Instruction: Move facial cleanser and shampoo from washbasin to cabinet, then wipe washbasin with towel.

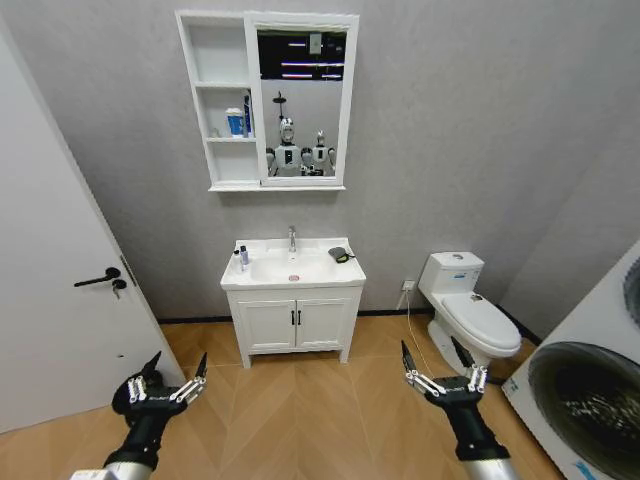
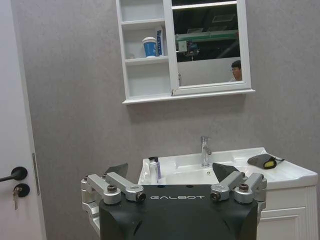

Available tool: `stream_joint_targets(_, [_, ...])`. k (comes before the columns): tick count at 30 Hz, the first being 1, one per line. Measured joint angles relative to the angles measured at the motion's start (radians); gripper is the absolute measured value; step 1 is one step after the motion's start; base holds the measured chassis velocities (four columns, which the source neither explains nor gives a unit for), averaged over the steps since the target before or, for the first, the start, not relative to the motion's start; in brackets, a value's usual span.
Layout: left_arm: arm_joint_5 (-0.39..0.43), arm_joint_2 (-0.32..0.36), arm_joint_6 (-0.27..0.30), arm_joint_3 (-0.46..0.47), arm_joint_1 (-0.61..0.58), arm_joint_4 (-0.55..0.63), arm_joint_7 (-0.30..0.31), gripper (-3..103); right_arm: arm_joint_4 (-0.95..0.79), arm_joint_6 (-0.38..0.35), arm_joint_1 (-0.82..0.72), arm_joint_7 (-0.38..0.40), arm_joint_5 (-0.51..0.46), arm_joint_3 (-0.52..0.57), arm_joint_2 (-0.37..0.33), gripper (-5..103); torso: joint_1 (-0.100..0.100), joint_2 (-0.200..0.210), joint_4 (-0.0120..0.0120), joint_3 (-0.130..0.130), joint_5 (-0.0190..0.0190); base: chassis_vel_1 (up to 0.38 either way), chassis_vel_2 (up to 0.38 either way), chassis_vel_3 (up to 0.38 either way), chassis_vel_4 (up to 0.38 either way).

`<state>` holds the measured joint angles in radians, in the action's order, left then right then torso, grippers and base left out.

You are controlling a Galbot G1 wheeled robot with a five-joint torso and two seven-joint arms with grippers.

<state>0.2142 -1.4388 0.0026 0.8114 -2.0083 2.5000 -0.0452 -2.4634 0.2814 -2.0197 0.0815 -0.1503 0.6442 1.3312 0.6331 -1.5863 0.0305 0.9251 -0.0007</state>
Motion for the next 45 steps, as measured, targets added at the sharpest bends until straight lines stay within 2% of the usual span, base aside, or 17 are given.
stream_joint_targets(45, [-0.008,0.000,-0.006,-0.015,0.009,0.000,-0.004,96,0.012,-0.012,-0.005,-0.006,0.002,-0.007,0.006,100,0.000,0.000,0.0000,0.000,0.0000,0.000,0.000,0.000,0.000])
